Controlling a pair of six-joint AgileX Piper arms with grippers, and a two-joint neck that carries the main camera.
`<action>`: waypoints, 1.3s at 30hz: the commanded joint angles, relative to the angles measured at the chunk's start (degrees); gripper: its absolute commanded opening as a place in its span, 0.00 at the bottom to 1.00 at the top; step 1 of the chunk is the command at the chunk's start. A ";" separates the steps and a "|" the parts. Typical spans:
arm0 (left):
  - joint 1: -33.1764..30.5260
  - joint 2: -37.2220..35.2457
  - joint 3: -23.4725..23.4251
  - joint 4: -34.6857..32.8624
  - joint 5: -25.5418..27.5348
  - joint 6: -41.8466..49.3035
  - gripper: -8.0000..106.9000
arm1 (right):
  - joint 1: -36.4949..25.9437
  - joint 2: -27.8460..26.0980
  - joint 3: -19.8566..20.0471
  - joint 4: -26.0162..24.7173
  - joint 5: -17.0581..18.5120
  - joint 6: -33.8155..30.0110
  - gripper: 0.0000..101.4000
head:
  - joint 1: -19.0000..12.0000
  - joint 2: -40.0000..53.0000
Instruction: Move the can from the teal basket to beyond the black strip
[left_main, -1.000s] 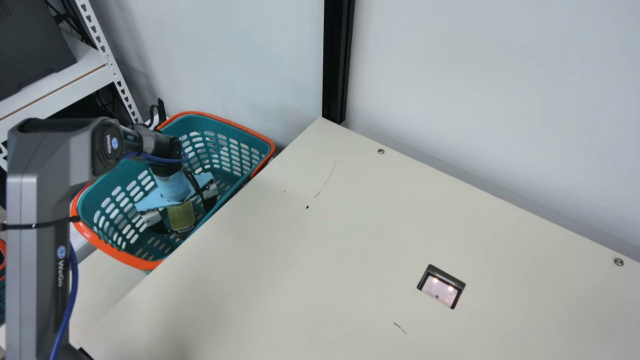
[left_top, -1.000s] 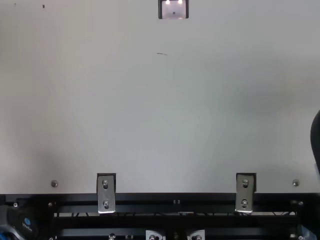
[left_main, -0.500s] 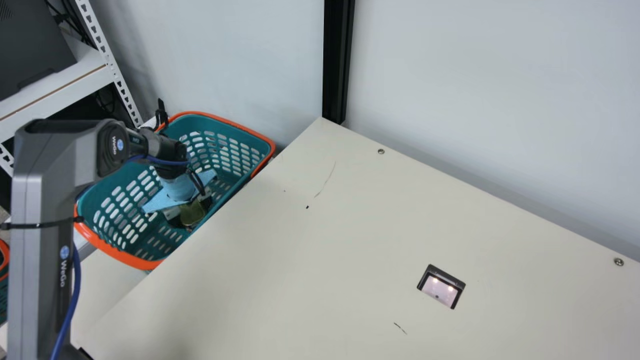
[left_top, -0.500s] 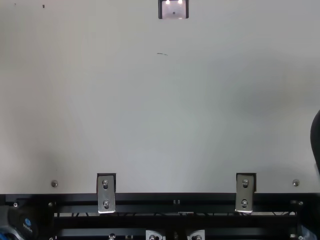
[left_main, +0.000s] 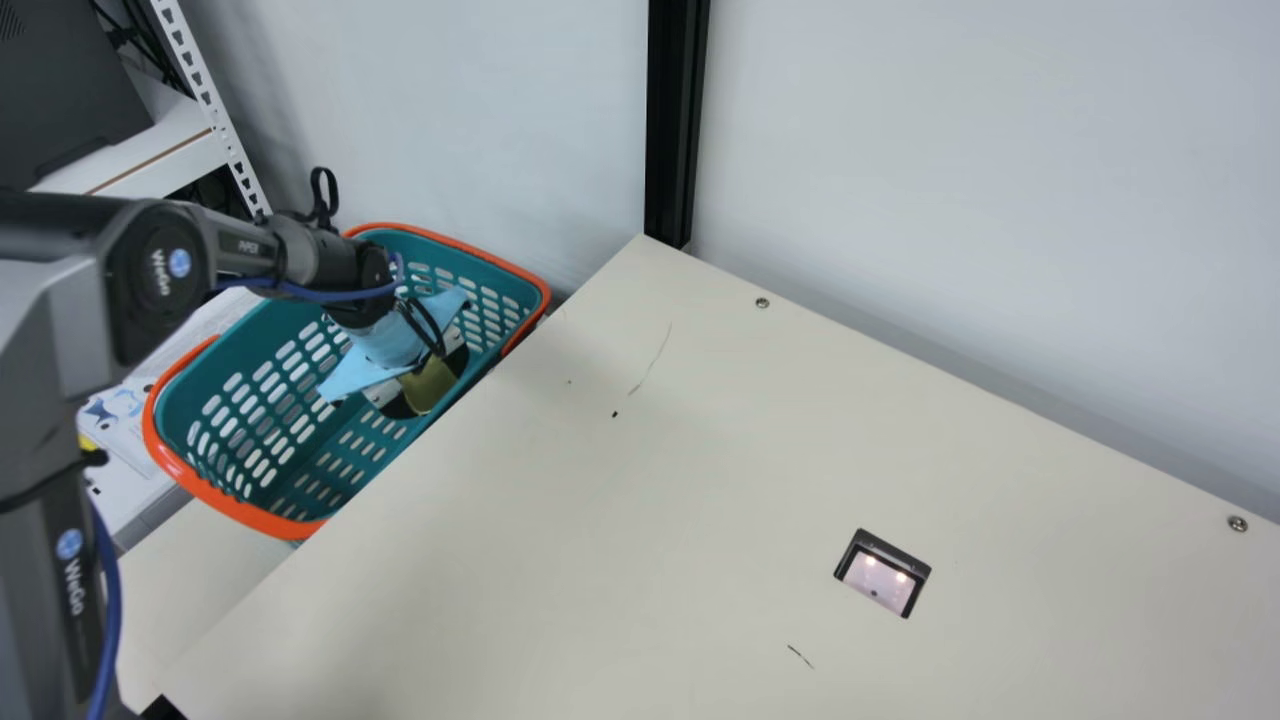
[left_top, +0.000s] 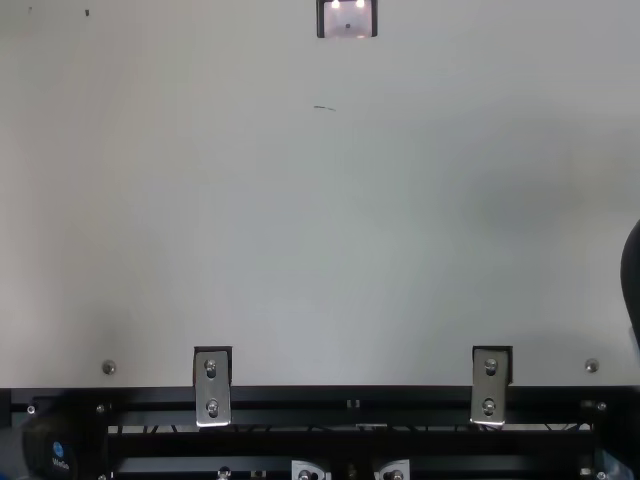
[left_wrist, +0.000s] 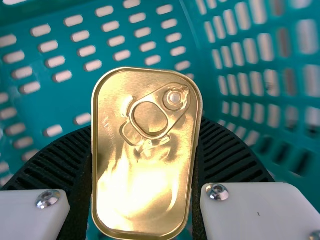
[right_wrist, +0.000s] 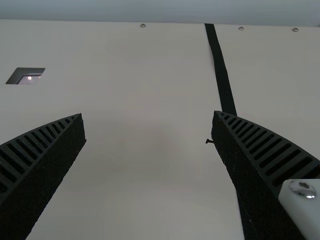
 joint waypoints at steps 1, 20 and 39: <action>-0.09 -5.09 1.91 0.45 -0.21 -2.04 0.16 | 0.00 0.00 0.00 0.00 0.00 0.00 1.00 | -2.25 1.03; -0.07 -23.17 2.67 -3.72 6.07 -12.05 0.16 | 0.00 0.00 0.00 0.00 0.00 0.00 1.00 | -2.25 1.03; -0.75 -30.65 -2.03 -23.60 30.41 8.65 0.16 | 0.00 0.00 0.00 0.00 0.00 0.00 1.00 | -2.25 1.03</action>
